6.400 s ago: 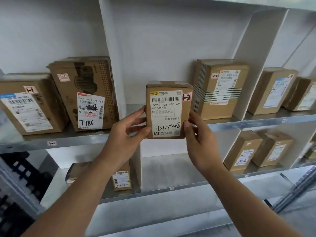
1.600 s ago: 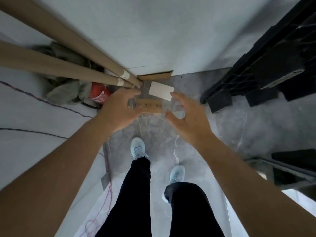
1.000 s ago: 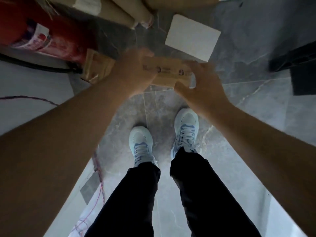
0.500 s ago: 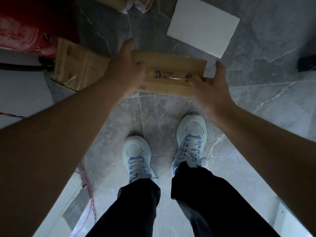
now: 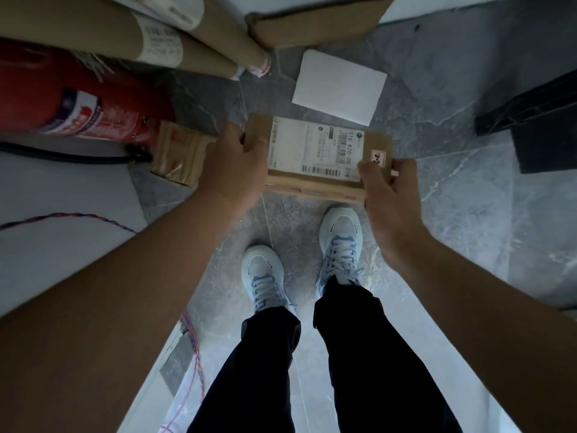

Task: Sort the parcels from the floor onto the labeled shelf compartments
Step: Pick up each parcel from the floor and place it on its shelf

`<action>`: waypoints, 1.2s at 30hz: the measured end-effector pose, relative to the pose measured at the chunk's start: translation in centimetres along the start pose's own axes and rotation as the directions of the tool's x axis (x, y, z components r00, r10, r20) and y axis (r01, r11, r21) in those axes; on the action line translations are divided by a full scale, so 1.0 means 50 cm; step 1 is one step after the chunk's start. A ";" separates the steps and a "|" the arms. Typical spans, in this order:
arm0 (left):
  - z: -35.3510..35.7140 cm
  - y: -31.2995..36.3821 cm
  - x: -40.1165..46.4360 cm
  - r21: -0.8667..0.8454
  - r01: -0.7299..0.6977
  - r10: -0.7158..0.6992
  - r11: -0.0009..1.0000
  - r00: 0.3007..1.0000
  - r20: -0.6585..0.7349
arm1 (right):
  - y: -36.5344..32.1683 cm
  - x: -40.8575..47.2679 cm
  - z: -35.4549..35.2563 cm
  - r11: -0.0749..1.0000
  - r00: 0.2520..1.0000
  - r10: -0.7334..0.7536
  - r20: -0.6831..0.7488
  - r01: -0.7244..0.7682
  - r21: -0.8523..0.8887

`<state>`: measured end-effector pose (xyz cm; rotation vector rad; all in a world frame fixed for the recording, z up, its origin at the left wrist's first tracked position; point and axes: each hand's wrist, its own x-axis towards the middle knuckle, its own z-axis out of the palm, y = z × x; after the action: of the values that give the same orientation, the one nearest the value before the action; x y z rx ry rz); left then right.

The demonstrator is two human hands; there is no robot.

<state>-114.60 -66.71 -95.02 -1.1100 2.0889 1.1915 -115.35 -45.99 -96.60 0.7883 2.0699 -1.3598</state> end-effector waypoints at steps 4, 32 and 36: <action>-0.040 0.037 -0.062 -0.078 -0.051 0.049 0.996 0.999 -0.023 | -0.036 -0.049 -0.028 0.991 0.998 -0.052 -0.042 0.057 0.119; -0.321 0.394 -0.827 0.043 -0.603 0.572 0.797 0.775 0.268 | -0.390 -0.709 -0.428 0.763 0.833 -0.552 -0.041 0.524 0.377; -0.338 0.421 -0.983 0.098 -0.670 0.621 0.736 0.726 0.296 | -0.411 -0.833 -0.530 0.729 0.781 -0.624 -0.007 0.585 0.354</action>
<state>-105.44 -55.15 -40.94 -0.0842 2.3996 1.2866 -104.67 -35.36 -45.28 0.1155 2.1141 -2.1052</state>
